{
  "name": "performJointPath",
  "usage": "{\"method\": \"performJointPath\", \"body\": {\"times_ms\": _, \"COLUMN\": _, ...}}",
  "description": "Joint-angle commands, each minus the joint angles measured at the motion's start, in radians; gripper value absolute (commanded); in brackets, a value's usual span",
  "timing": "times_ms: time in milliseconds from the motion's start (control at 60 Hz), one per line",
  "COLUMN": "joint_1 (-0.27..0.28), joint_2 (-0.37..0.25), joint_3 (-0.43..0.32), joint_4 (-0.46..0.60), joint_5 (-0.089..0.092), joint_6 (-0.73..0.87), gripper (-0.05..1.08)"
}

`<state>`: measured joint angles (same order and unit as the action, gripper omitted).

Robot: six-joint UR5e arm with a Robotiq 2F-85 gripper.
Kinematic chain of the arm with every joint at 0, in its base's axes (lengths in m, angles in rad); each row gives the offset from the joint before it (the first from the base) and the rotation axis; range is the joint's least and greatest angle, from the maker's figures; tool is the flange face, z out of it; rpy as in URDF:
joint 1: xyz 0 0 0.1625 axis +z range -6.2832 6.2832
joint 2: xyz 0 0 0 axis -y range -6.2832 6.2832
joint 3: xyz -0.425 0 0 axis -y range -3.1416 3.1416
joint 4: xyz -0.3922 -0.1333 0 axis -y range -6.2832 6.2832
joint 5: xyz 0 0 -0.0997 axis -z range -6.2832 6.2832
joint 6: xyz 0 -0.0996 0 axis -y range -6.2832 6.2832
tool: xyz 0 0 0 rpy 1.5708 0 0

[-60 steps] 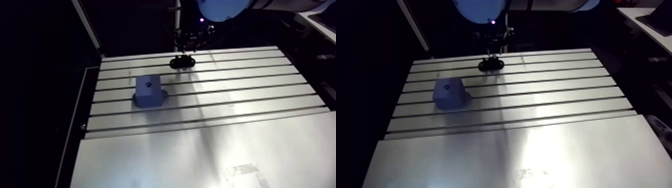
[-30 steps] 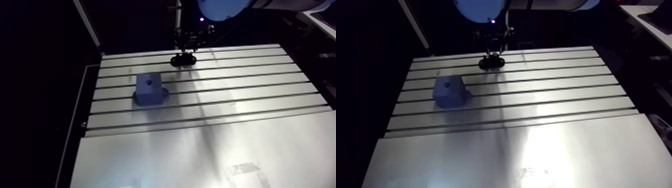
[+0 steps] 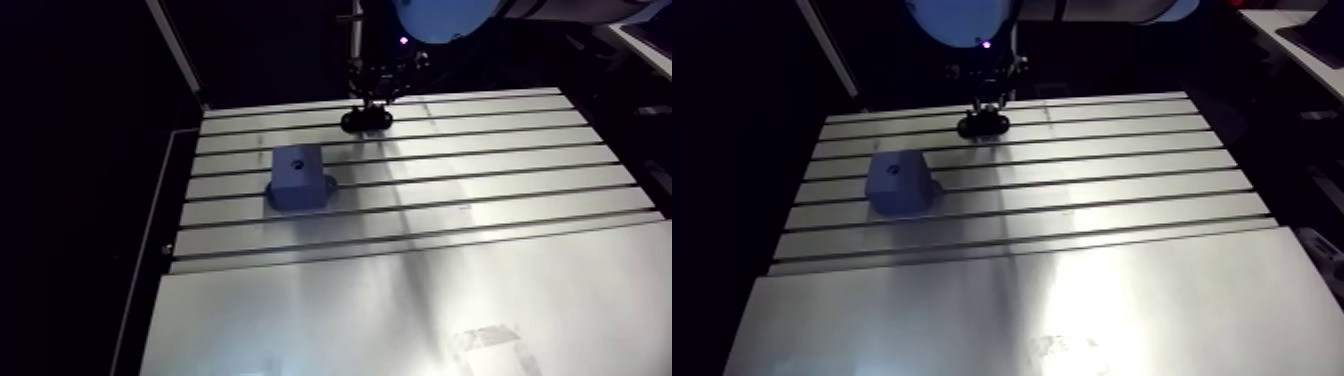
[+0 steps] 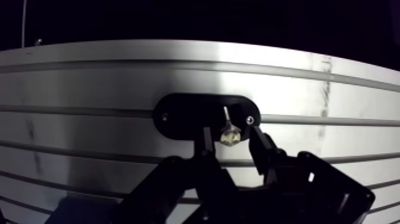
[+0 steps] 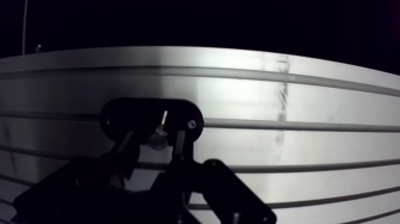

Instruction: Pick up the M10 bolt and insert it into the hex recess until seated.

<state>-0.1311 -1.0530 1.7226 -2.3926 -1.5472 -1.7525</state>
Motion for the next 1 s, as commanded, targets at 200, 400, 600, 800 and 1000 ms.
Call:
{"method": "performJointPath", "body": {"times_ms": 200, "joint_1": -0.002, "joint_2": 0.015, "joint_3": -0.004, "joint_4": 0.000, "joint_5": -0.001, "joint_6": 0.000, "gripper": 0.57}}
{"method": "performJointPath", "body": {"times_ms": 400, "joint_1": -0.001, "joint_2": 0.017, "joint_3": -0.007, "joint_4": 0.000, "joint_5": 0.000, "joint_6": 0.000, "gripper": 0.59}}
{"method": "performJointPath", "body": {"times_ms": 600, "joint_1": 0.002, "joint_2": 0.015, "joint_3": -0.011, "joint_4": 0.000, "joint_5": 0.000, "joint_6": -0.002, "gripper": 0.60}}
{"method": "performJointPath", "body": {"times_ms": 800, "joint_1": 0.002, "joint_2": 0.015, "joint_3": -0.011, "joint_4": 0.000, "joint_5": 0.000, "joint_6": -0.002, "gripper": 0.60}}
{"method": "performJointPath", "body": {"times_ms": 1000, "joint_1": 0.002, "joint_2": 0.015, "joint_3": -0.011, "joint_4": 0.000, "joint_5": -0.003, "joint_6": -0.002, "gripper": 0.61}}
